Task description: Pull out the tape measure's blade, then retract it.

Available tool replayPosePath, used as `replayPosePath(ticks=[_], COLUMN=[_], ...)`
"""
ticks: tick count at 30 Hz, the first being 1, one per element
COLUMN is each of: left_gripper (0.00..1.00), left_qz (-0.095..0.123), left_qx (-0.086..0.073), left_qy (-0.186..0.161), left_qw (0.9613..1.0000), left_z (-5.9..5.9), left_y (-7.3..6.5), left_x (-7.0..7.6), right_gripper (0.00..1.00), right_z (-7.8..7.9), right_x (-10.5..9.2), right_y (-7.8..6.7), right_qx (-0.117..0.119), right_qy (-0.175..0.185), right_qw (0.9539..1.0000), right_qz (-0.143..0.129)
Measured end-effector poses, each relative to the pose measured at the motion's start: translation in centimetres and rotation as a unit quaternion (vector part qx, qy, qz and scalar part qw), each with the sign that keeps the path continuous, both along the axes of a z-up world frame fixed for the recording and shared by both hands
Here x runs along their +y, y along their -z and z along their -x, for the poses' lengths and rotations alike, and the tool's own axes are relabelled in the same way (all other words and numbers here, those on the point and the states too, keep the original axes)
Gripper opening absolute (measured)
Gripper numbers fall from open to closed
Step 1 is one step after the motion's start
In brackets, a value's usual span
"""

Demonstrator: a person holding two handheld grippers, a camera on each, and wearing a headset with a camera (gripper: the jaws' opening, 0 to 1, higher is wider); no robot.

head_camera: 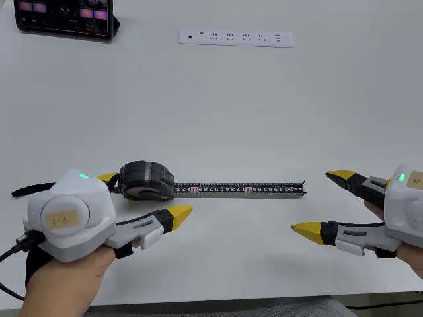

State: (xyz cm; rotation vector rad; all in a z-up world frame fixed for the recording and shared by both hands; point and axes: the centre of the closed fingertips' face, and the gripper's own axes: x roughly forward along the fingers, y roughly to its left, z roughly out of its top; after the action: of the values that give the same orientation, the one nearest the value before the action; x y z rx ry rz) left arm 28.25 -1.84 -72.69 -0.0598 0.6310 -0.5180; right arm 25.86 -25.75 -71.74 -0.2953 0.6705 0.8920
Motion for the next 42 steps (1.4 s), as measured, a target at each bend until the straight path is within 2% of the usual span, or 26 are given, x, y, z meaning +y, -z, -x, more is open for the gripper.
replayPosePath(ticks=[4,6,11,20,22,42], left_gripper=[0.85,0.83,0.8,0.77,0.75,0.66], left_qz=[-0.005,0.005,0.003,0.001,-0.005,0.002], left_qx=[0.002,0.011,0.008,0.016,0.017,0.032], left_qy=[-0.009,-0.023,-0.035,-0.061,-0.066,-0.124], left_qw=[0.9999,0.9997,0.9994,0.998,0.9977,0.9917], left_z=[-0.1,-0.1,-0.3,-0.9,-1.1,-2.2], left_y=[0.3,0.5,0.5,1.0,1.2,1.8], left_x=[0.0,0.2,0.4,0.6,0.7,1.4], right_gripper=[0.61,0.58,0.52,0.45,0.44,0.39], right_z=[-0.4,-0.5,-1.1,-2.0,-2.1,-3.3], right_x=[-0.2,-0.2,-0.5,-0.7,-0.8,-0.9], right_y=[0.2,0.4,0.7,1.4,1.7,2.6], right_qx=[0.001,0.0,-0.001,0.001,0.002,0.013], right_qy=[-0.013,-0.022,-0.036,-0.073,-0.081,-0.122], right_qw=[0.9999,0.9997,0.9991,0.9963,0.9954,0.9893], right_qz=[0.009,0.014,0.022,0.045,0.052,0.079])
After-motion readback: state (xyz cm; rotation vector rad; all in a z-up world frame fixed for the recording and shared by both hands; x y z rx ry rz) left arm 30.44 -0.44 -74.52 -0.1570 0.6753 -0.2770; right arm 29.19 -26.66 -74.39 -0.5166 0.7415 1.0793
